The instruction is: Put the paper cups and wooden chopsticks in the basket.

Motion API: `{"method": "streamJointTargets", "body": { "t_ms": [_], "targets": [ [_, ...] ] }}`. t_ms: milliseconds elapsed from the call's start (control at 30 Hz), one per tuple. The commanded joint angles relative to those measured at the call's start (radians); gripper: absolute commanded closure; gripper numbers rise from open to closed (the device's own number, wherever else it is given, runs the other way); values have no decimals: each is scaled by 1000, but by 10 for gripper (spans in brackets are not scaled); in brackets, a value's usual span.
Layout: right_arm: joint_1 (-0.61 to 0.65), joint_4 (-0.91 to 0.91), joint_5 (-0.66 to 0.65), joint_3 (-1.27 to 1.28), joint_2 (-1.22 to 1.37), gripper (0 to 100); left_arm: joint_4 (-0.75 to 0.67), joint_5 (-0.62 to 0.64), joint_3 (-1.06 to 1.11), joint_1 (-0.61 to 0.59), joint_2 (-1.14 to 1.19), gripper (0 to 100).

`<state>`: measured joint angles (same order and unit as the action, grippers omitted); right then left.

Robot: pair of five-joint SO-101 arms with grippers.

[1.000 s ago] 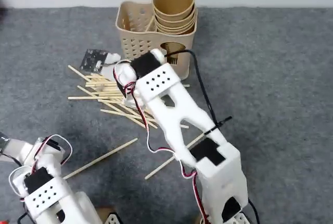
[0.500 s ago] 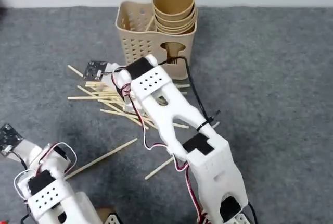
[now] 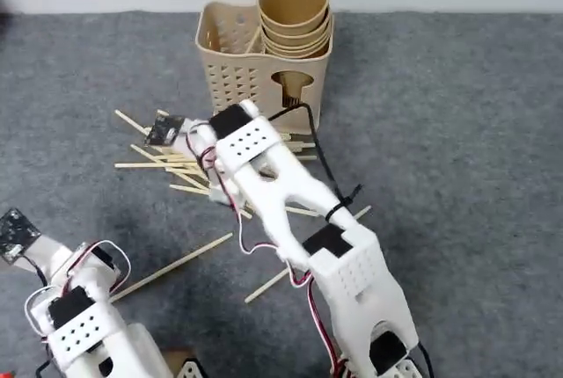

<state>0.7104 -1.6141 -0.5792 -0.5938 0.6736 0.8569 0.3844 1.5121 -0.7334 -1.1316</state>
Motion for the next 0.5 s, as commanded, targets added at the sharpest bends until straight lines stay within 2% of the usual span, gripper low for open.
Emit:
{"method": "streamJointTargets", "body": {
  "t_ms": [0, 267, 467],
  "targets": [
    [53, -88, 29, -34, -45, 719, -18, -12, -5, -5, -2, 910],
    [85, -113, 43, -31, -18, 719, -18, -12, -5, -5, -2, 910],
    [50, -21, 43, -32, 30, 735, -15, -12, -5, -5, -2, 910]
  ]
}}
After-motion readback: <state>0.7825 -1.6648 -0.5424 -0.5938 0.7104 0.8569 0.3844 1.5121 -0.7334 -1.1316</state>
